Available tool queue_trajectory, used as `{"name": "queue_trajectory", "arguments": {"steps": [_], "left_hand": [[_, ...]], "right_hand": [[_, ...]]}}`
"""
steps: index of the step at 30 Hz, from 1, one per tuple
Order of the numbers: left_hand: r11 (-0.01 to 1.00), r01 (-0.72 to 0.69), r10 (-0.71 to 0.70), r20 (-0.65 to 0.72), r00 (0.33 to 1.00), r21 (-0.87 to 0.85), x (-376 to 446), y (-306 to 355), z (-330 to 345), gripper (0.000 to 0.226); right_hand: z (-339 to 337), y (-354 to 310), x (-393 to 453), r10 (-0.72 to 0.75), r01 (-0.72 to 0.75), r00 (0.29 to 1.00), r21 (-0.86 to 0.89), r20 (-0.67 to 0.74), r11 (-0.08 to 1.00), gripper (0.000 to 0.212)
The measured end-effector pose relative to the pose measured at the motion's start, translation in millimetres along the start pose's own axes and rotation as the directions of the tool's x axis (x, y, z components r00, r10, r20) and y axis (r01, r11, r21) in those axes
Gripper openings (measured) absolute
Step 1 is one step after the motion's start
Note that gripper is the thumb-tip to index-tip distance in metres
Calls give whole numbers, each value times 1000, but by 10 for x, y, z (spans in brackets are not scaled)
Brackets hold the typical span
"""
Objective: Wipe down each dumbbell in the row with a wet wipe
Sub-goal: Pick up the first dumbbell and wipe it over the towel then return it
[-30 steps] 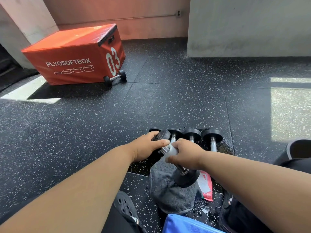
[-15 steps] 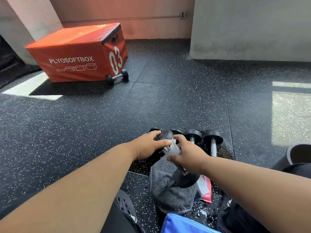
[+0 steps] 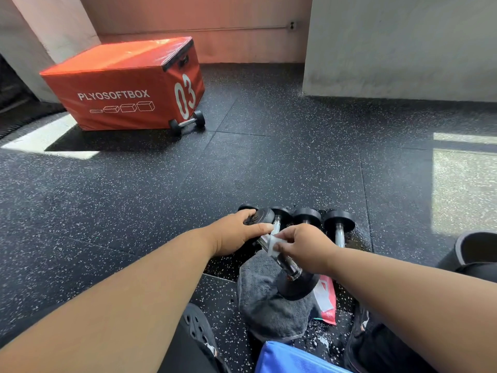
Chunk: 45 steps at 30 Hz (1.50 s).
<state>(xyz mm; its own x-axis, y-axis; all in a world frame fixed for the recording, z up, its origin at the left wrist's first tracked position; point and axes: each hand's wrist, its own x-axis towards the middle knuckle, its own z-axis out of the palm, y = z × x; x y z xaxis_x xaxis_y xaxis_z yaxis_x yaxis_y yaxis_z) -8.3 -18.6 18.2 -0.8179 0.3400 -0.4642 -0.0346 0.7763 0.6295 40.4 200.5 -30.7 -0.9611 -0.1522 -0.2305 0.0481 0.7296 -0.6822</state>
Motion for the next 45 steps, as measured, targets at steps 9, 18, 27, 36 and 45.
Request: {"name": "queue_trajectory", "arguments": {"steps": [9,18,27,36,45], "left_hand": [[1000,0,0,8,1000,0,-33,25,-17,96],[1000,-4,4,7,1000,2,-36,30,-8,95],[999,-6,6,0,1000,32,-22,47,0,94],[999,-16,16,-2,1000,48,-39,41,-1,96],[996,-65,63,32,997,58,-58,67,-20,91]], "right_hand": [[-145,159,49,32,12,984,-239,176,971,40],[-166,115,7,94,123,945,-609,312,783,21],[-105,33,0,134,-107,974,-145,186,984,43],[-129,114,-1,135,-46,969,-383,207,923,32],[-162,88,62,140,-133,973,-51,181,990,23]]}}
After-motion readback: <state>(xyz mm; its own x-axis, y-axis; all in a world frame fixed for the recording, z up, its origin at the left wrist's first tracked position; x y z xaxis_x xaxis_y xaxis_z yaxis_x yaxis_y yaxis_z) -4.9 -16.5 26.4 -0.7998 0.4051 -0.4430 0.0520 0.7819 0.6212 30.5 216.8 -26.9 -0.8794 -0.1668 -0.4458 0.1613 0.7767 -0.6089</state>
